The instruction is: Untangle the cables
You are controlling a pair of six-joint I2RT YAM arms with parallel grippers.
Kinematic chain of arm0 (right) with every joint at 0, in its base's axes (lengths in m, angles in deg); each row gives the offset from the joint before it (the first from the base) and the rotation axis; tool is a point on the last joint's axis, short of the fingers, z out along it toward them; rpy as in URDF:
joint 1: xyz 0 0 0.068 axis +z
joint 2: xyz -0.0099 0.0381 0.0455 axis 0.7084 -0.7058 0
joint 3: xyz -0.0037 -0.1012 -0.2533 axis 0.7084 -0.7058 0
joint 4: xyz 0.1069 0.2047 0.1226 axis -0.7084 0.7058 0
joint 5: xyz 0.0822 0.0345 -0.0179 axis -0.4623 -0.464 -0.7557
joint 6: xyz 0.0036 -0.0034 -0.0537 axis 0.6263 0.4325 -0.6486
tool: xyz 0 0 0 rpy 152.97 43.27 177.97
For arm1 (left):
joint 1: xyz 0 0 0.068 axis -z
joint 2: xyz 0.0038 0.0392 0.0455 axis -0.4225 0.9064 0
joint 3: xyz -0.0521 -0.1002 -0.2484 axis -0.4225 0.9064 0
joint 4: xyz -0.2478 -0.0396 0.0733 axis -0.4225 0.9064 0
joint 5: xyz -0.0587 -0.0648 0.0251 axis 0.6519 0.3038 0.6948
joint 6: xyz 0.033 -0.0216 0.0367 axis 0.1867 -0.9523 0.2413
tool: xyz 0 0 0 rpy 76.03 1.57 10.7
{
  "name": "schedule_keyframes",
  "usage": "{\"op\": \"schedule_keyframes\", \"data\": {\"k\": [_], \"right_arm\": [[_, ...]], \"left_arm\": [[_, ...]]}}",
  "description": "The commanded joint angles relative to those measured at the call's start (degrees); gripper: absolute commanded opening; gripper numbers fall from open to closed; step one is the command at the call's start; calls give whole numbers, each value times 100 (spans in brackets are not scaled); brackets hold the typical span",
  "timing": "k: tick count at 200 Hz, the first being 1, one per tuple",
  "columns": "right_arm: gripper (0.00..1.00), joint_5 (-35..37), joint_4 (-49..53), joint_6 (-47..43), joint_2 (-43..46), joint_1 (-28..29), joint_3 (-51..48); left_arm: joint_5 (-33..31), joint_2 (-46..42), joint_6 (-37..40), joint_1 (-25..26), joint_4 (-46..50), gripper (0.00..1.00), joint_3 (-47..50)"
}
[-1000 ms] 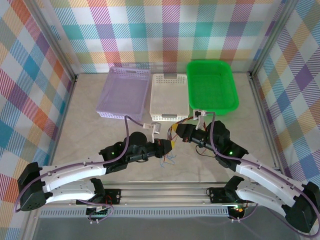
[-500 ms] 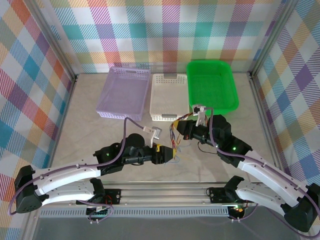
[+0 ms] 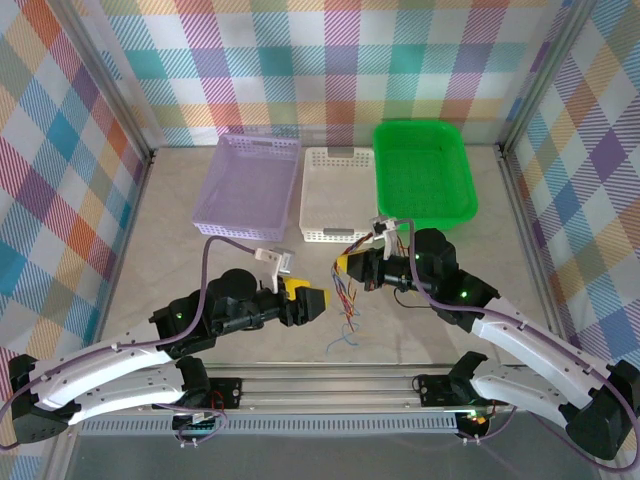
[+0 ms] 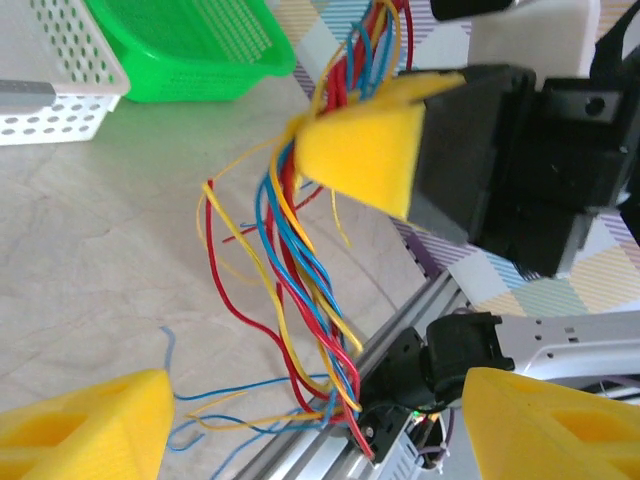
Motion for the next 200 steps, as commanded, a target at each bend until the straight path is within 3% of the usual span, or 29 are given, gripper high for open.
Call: {"op": "schedule_keyframes", "data": {"k": [1, 25, 96, 137, 173, 200], "right_arm": [[0, -599, -476, -127, 11, 5, 81], [0, -838, -598, -72, -38, 4, 59], [0, -1084, -785, 42, -114, 4, -42], [0, -1205, -928, 128, -165, 5, -102], [0, -1275, -1044, 183, -223, 5, -156], [0, -1281, -1098, 184, -259, 5, -206]], "left_arm": [[-25, 6, -238, -44, -542, 72, 222], [184, 146, -590, -44, -1264, 69, 556], [-32, 302, -871, -44, -2020, 61, 757], [-124, 355, -1013, -42, -2339, 40, 955], [-232, 311, -1049, -44, -2402, 29, 1036], [-309, 252, -1026, -43, -2332, 12, 1013]]}}
